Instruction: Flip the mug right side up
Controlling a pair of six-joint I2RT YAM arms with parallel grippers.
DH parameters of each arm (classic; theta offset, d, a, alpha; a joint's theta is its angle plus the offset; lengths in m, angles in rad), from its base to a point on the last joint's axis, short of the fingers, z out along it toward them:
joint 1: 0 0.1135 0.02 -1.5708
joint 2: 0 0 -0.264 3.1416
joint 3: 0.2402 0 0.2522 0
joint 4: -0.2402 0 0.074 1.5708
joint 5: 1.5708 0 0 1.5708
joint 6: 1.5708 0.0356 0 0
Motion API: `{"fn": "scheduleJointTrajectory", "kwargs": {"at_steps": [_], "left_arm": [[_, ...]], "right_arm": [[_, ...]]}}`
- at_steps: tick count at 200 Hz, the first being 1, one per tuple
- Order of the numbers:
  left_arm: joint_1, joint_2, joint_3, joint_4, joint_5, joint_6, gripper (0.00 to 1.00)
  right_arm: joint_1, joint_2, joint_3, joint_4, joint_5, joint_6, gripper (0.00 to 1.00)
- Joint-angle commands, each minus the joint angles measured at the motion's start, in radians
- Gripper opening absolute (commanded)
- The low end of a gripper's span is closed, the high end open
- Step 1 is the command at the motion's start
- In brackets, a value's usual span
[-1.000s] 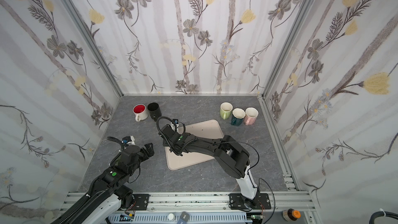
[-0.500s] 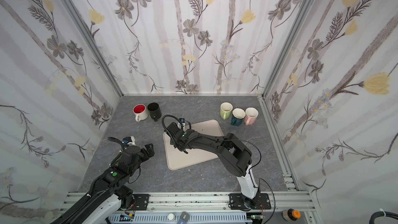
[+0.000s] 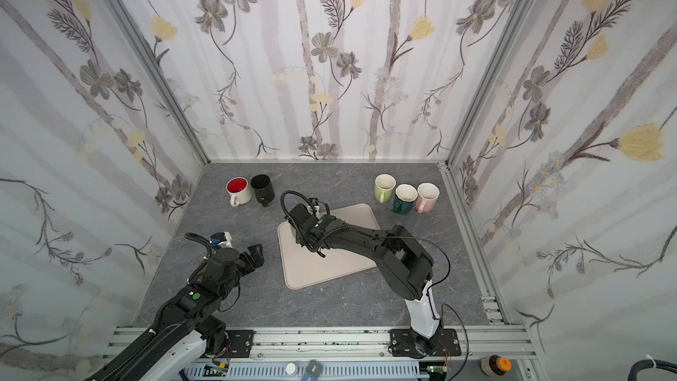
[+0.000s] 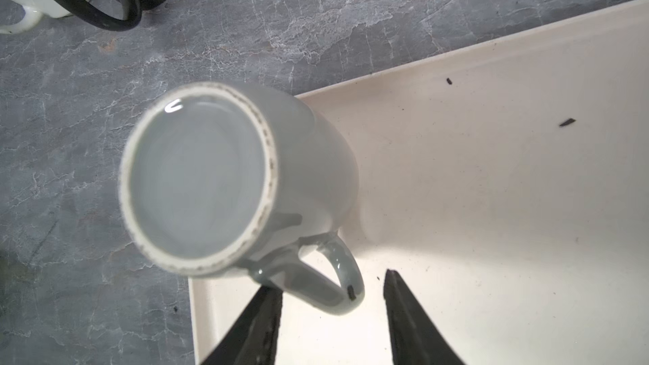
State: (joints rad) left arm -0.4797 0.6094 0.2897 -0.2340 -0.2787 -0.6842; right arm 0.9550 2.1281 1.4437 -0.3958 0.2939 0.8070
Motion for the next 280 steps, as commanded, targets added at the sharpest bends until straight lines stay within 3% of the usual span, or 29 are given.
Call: {"fn": "scheduleJointTrajectory", "kwargs": {"at_steps": [1,280], "left_arm": [[0.001,0.003,-0.007,0.039,0.009,0.005,1.00],[0.001,0.009,-0.030,0.087,0.045,0.008,1.00]], "right_arm": [[-0.001,0.008,0.019,-0.008,-0.004,-0.033,0.47],[-0.024,0.157,0.229,-0.149,0.004,-0.150,0.32]]}}
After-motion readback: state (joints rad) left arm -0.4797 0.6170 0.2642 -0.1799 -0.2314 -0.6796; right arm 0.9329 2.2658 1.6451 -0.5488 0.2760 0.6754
